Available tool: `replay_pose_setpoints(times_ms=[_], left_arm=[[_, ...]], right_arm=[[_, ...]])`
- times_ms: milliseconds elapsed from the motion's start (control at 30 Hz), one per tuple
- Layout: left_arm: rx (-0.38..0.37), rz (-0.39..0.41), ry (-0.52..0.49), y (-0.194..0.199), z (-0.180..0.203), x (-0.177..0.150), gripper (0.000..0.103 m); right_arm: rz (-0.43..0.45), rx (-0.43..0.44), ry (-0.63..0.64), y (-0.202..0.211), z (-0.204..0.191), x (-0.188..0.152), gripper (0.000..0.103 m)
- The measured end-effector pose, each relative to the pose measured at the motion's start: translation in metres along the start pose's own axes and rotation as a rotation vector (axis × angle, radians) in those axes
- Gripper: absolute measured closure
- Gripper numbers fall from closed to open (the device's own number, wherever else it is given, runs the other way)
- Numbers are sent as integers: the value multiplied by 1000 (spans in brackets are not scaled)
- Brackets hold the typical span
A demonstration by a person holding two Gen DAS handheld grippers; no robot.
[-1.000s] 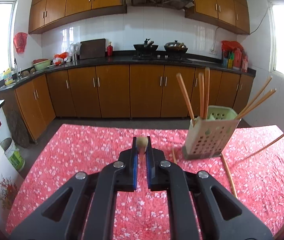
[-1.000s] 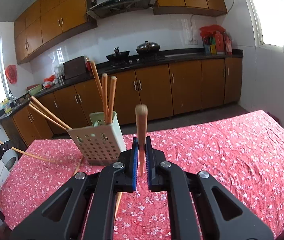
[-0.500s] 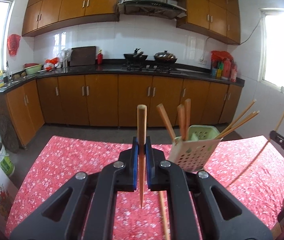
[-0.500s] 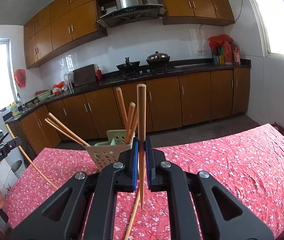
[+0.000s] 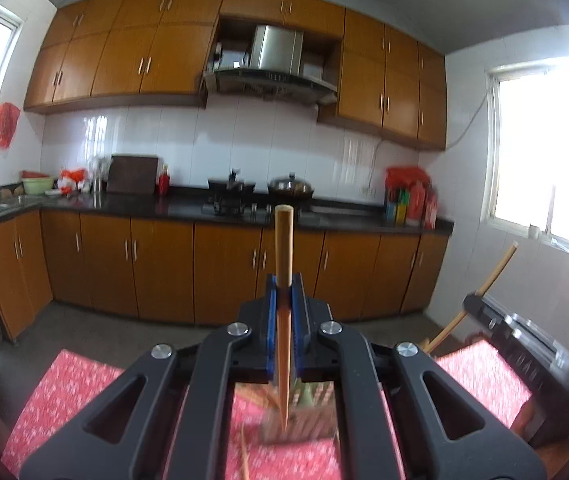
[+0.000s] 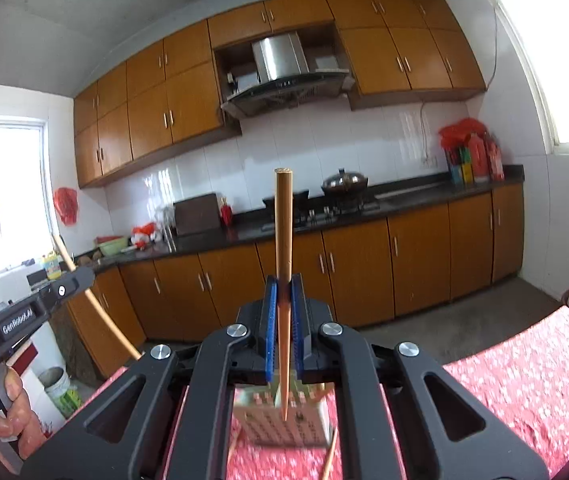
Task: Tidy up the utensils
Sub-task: 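Lift both held chopsticks upright and carry them over the metal holder, then open both grippers to drop the chopsticks into the holder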
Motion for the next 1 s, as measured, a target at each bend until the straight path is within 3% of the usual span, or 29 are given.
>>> replay_pose_setpoints(times_ms=[133, 267, 567, 667, 733, 800, 1000], left_arm=[[16, 48, 15, -21, 7, 17, 95], [35, 65, 9, -48, 10, 13, 95], [18, -57, 46, -102, 2, -34, 95], [27, -66, 60, -103, -4, -37, 92], [37, -65, 63, -100, -7, -35, 86], [44, -61, 63, -94, -9, -33, 83], [81, -59, 60, -64, -20, -31, 79]], right_arm=[[21, -4, 1, -18, 1, 5, 95], [6, -19, 13, -39, 6, -4, 95], [-95, -41, 0, -63, 20, -34, 95], [-104, -39, -3, -61, 21, -32, 94], [-103, -46, -3, -59, 20, -29, 88], [-95, -51, -10, -53, 21, -26, 73], [-79, -66, -5, -28, 21, -18, 73]])
Point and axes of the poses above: each gripper's, at about its wrist camera, not at the fingertips, and y roughly against the way its jaws point, z to its right, x to its top, the point moved 2 cm from there along -y, roughly the way its jaws point, and after that the axes turned 5 degrees about -y, right-handed, at the moved point
